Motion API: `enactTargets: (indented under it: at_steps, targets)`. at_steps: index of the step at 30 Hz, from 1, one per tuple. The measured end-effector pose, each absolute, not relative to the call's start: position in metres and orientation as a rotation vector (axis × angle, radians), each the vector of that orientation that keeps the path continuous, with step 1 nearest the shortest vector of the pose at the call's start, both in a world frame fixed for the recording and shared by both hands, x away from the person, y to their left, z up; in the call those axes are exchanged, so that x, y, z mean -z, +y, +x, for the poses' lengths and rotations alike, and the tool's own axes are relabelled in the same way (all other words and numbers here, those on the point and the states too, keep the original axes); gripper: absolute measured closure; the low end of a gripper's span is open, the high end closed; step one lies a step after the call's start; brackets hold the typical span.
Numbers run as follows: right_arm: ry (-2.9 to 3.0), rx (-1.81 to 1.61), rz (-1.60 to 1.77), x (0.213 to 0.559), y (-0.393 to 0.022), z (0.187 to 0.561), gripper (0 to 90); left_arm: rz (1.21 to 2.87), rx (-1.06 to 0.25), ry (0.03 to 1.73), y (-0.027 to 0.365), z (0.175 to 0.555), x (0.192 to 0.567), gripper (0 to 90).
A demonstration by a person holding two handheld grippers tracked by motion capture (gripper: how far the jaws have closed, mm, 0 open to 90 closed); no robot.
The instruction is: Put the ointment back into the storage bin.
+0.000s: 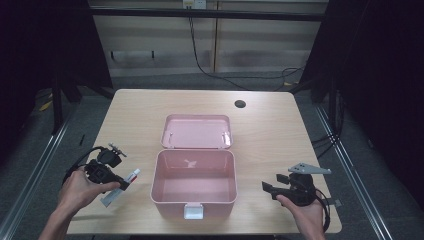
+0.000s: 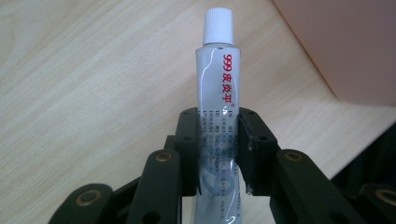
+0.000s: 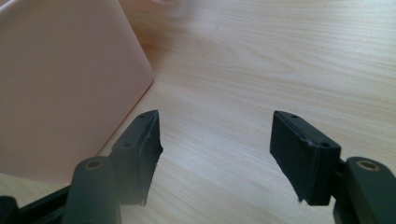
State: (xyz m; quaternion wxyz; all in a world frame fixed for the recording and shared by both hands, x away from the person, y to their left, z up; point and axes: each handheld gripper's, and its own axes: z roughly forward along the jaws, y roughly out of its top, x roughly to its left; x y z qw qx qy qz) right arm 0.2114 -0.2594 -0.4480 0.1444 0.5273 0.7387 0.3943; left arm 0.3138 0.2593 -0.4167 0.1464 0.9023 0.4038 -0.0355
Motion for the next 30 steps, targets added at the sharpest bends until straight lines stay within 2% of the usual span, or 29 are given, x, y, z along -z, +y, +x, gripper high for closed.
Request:
enactTargets:
  at_steps: [20, 30]
  targets:
    - [2.133, -1.136, 1.532, 0.449, -0.259, 0.211, 33.4, 2.562, 0.243, 1.045, 0.264, 0.311, 0.391, 71.6]
    - [2.135, -1.140, 1.534, 0.449, -0.259, 0.211, 33.0, 2.573, 0.238, 0.974, 0.262, 0.310, 0.379, 71.5]
